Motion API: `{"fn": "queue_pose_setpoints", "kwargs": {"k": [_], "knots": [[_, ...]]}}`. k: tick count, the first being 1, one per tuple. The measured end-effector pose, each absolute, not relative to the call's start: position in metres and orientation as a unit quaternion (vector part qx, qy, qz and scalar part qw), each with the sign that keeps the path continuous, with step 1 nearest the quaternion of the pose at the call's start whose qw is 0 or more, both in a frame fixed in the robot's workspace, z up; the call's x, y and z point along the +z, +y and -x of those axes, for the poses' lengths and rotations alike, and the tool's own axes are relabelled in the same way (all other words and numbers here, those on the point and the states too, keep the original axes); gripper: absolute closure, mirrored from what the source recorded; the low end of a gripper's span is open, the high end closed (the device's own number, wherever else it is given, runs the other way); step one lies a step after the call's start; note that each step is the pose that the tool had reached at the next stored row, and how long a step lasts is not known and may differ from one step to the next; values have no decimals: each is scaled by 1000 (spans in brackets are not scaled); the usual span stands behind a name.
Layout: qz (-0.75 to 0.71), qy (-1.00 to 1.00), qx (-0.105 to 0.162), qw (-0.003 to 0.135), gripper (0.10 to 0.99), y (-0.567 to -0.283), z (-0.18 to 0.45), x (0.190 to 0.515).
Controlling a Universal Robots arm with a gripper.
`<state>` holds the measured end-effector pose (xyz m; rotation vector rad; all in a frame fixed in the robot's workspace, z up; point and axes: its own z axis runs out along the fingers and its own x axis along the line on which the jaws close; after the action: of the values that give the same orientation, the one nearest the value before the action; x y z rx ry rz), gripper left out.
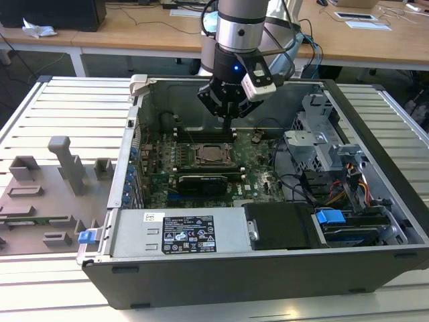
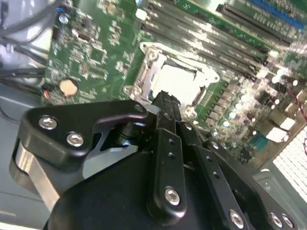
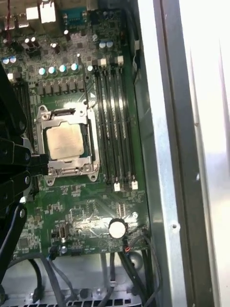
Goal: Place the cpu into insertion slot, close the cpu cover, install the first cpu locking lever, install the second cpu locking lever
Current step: 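Install the first cpu locking lever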
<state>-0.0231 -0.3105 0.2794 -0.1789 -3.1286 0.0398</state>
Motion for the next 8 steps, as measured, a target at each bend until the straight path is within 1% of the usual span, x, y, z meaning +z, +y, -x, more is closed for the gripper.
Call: {"fn": "queue_pose_setpoints", "kwargs": {"k": [4, 8], "knots": [[56, -998, -18, 5, 980, -310, 36, 279], [47, -999, -18, 5, 980, -310, 49, 279]]}}
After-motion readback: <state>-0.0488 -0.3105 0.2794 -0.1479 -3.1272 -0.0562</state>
